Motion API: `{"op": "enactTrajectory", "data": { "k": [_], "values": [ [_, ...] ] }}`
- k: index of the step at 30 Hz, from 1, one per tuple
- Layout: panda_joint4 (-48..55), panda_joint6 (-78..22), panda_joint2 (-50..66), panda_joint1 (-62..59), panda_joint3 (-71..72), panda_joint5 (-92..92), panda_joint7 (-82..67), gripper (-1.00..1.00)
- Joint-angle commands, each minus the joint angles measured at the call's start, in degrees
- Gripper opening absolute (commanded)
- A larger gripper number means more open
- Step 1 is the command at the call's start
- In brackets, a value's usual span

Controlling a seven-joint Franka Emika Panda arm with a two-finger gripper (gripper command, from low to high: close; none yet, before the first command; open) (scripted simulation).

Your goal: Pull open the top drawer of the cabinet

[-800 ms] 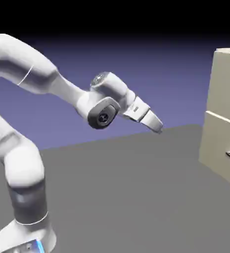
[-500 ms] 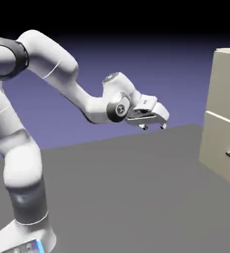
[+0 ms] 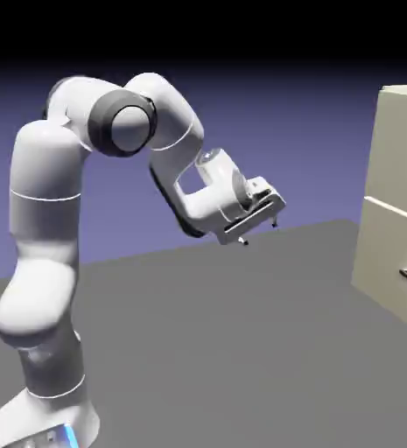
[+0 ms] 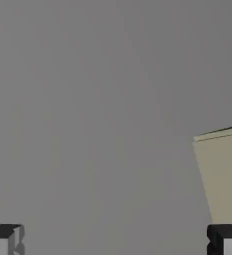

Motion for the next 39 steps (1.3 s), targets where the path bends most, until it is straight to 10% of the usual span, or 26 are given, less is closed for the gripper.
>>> {"op": "enactTrajectory", "data": {
  "k": [1,39],
  "values": [
    [1.41,-0.3,1.9,-0.79,1.59,-2.5,-0.36,0.0],
    [53.4,-11.57,72.21,-30.02,60.26,-94.7,-13.7,0.0]
  ]
}}
